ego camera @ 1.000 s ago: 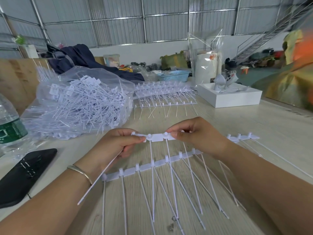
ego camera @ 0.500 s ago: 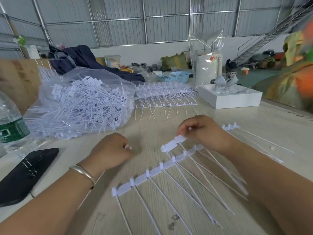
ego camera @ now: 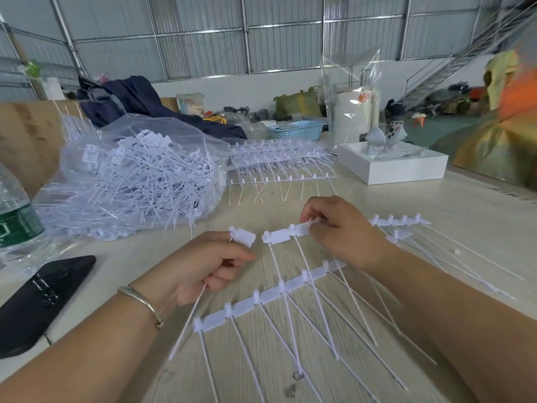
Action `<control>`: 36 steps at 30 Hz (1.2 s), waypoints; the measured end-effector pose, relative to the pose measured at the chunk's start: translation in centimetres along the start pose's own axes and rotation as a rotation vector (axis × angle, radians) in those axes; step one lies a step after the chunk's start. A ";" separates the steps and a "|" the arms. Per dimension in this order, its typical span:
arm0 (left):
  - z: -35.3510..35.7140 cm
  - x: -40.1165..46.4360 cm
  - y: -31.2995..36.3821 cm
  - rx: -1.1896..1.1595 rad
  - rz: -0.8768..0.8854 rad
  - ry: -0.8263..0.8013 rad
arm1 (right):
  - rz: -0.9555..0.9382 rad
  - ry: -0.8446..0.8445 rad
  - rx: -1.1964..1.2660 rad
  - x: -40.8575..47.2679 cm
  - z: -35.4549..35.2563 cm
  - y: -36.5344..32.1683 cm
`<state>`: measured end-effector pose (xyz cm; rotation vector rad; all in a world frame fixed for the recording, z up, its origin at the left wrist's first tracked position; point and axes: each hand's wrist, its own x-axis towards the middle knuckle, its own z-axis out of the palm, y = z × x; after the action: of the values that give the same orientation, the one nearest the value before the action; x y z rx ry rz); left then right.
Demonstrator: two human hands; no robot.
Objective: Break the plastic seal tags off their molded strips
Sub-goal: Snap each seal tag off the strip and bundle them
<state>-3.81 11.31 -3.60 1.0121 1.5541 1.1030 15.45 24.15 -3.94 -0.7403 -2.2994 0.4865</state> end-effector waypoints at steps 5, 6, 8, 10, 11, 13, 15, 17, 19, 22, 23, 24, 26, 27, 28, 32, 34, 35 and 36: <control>0.5 -1.0 0.0 0.366 -0.105 -0.294 | 0.017 0.097 -0.542 0.3 0.3 1.0; 0.7 -1.2 0.1 0.422 -0.088 -0.332 | 0.025 0.109 -0.544 0.3 0.4 1.1; 0.9 -1.3 0.1 0.621 0.015 -0.276 | 0.042 0.109 -0.521 0.4 0.5 1.1; 0.8 -0.9 -0.3 0.848 0.154 -0.120 | 0.057 0.099 -0.489 0.3 0.5 0.9; 0.7 -0.5 -0.5 0.900 0.195 -0.076 | 0.067 0.094 -0.465 0.3 0.6 0.7; 0.6 -0.2 -0.9 0.894 0.240 -0.031 | 0.085 0.082 -0.400 0.2 0.7 0.5; 0.1 0.2 -1.2 0.959 0.308 0.080 | 0.120 0.060 -0.311 0.0 0.8 0.3; -0.8 0.7 -1.5 0.992 0.356 0.185 | 0.144 0.022 -0.249 -0.2 0.9 0.2; -1.3 1.0 -1.9 0.831 0.332 0.222 | 0.148 -0.012 -0.239 -0.4 1.0 0.1; -1.8 1.4 -1.9 0.635 0.365 0.484 | 0.113 -0.028 -0.213 -0.5 1.0 0.0; -1.9 1.5 -1.7 0.608 0.414 0.606 | 0.085 -0.020 -0.187 -0.5 1.0 -0.1; -1.9 1.5 -1.4 0.606 0.469 0.704 | 0.048 -0.003 -0.155 -0.5 0.9 -0.2; -1.5 1.1 -0.9 0.585 0.550 0.776 | -0.038 0.056 -0.096 -0.5 0.8 -0.6; -1.1 0.9 -0.7 0.542 0.554 0.766 | -0.081 0.088 -0.082 -0.5 0.7 -0.8; -0.8 0.7 -0.5 0.494 0.545 0.743 | -0.121 0.119 -0.083 -0.5 0.7 -1.0; 0.2 0.2 -0.1 0.361 0.556 0.552 | -0.248 0.231 -0.242 -0.7 0.5 -1.8; 0.5 0.1 0.0 0.297 0.513 0.439 | -0.282 0.271 -0.308 -0.8 0.6 -2.1; 0.6 0.0 0.0 0.263 0.487 0.387 | -0.290 0.283 -0.324 -0.9 0.6 -2.2; 0.6 0.0 0.1 0.231 0.466 0.342 | -0.291 0.289 -0.328 -0.9 0.7 -2.2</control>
<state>-3.22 11.41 -3.61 1.4511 1.7972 1.5004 14.72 21.83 -3.71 -0.5683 -2.1813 -0.1276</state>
